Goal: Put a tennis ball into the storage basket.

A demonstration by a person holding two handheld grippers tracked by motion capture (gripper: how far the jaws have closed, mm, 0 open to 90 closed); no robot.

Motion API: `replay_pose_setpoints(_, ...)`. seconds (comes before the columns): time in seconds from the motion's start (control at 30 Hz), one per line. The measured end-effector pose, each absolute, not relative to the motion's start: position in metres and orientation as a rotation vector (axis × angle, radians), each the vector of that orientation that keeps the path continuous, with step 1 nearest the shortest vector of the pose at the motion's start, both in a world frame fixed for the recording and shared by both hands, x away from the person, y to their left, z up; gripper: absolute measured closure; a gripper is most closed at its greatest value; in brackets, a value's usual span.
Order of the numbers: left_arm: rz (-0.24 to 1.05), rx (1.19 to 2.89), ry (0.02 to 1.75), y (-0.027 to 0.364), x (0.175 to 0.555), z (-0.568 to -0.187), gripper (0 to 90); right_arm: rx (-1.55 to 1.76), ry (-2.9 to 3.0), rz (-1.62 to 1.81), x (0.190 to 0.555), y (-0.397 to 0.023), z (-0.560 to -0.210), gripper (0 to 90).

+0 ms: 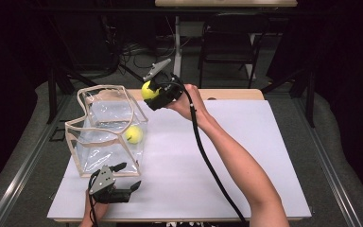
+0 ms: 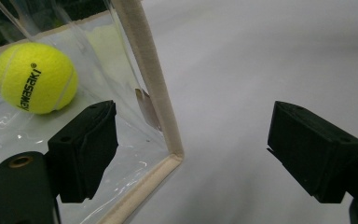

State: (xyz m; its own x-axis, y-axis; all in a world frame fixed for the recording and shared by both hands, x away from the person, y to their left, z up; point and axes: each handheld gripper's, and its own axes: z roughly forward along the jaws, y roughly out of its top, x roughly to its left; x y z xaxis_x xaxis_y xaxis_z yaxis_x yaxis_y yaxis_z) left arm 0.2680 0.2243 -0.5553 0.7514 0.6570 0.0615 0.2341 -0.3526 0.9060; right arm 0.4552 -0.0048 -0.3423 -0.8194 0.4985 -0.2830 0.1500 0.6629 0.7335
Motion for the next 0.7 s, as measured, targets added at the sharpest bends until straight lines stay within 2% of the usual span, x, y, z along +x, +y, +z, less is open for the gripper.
replay_pose_setpoints(0.7, 0.519, 1.926, 0.679, 0.225, 0.269, -0.555, 16.0, 0.443, 2.415, 1.021, 0.452, 0.022, -0.331, 25.9)
